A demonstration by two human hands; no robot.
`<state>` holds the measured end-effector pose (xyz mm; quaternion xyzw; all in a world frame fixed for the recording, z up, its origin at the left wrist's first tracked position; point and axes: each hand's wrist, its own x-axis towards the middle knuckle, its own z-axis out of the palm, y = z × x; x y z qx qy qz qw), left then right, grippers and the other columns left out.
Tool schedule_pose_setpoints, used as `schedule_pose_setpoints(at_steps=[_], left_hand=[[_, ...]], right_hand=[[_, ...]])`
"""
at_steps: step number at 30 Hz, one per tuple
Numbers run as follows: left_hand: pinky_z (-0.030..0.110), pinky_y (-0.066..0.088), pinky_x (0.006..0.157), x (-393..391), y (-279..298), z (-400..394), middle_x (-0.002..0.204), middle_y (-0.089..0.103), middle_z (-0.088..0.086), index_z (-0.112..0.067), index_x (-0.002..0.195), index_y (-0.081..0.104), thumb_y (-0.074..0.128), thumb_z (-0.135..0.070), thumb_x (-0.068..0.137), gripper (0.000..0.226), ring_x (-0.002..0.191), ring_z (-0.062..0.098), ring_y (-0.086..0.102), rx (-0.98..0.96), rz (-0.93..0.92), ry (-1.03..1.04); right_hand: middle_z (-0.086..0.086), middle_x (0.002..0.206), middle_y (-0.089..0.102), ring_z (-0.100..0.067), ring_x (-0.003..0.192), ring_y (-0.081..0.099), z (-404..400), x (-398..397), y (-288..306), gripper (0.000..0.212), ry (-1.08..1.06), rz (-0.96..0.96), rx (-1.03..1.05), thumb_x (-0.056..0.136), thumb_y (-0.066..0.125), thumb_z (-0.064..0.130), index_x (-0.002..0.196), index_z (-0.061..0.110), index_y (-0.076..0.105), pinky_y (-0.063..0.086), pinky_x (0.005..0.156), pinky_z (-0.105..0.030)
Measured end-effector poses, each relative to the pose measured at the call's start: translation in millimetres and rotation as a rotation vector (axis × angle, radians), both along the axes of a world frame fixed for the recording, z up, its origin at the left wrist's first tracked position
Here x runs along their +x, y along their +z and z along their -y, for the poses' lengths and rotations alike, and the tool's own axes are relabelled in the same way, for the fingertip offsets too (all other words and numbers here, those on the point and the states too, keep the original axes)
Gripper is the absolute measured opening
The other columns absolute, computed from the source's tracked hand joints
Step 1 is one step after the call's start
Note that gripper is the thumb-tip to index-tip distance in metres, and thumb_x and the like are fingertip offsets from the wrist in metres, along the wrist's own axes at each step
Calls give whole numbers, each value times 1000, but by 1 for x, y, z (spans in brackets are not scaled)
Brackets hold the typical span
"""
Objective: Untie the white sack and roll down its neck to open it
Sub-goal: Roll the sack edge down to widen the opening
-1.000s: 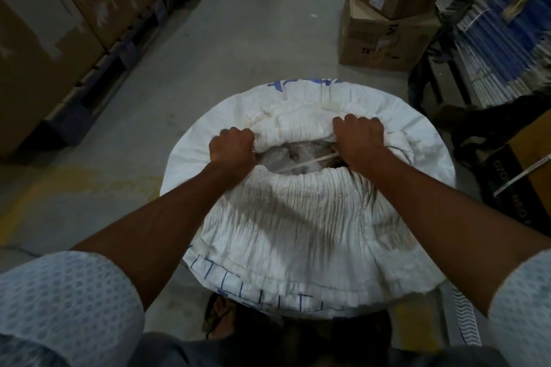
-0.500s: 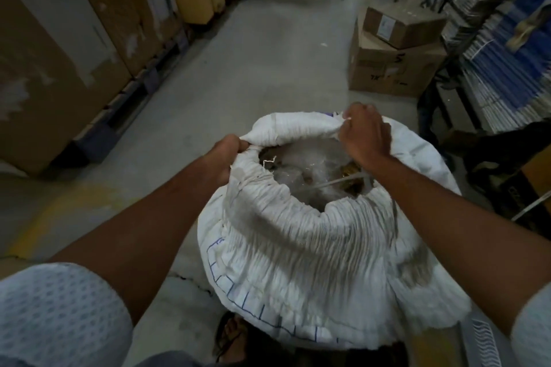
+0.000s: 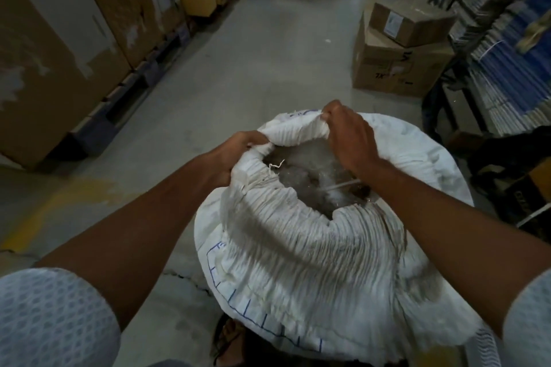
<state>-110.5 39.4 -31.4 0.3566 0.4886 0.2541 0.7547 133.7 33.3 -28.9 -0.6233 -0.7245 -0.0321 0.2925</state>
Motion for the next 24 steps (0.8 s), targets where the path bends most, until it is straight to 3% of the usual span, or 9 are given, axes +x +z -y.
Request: schedule_pose_setpoints(at_steps=[5,7,13,16,19,22,24], left_hand=[[30,60,73,-34,12,0,99,74,9,-8,115,66,63,-22,91,28,85,20,72,58,-13,-268],[30,60,70,-40,3,-6,99,73,9,-7,117,64,68,-15,88,31,83,19,72,95,-49,-224],[28,60,74,-45,-56,-13,98,75,3,-16,114,65,74,-4,83,35,84,15,73,79,-80,84],[28,58,75,-37,-80,-10,91,76,4,-18,94,66,79,-7,78,23,81,15,71,103,-69,193],[34,56,83,-27,-88,-10,95,78,8,-20,77,67,91,-22,64,27,87,22,71,224,-241,211],[32,49,65,-23,-68,-13,83,74,7,-20,77,71,89,-33,66,25,69,20,64,304,-422,111],[32,48,69,-16,-50,-17,80,70,3,-19,76,71,86,-34,72,21,75,19,63,349,-457,125]], right_hand=[[-18,104,69,-39,95,65,-20,14,20,22,55,73,-169,92,50,7,112,14,56,46,75,-38],[-19,105,68,-40,95,66,-35,14,16,26,17,151,-256,91,51,7,115,15,57,45,75,-37],[-13,122,62,-34,114,61,-57,19,-43,29,-112,323,-487,99,49,26,127,18,55,46,95,-44],[-15,116,65,-37,109,63,-54,21,-72,29,-160,388,-417,102,43,32,122,16,59,46,94,-44],[-16,105,66,-38,98,65,-51,17,-79,26,-145,385,-289,102,46,31,114,13,58,48,84,-44],[-14,102,65,-37,96,65,-49,14,-63,17,-63,275,-178,97,51,23,108,12,59,50,82,-45],[-13,99,65,-36,93,63,-42,12,-50,20,-11,311,-9,95,47,23,100,13,63,45,80,-45]])
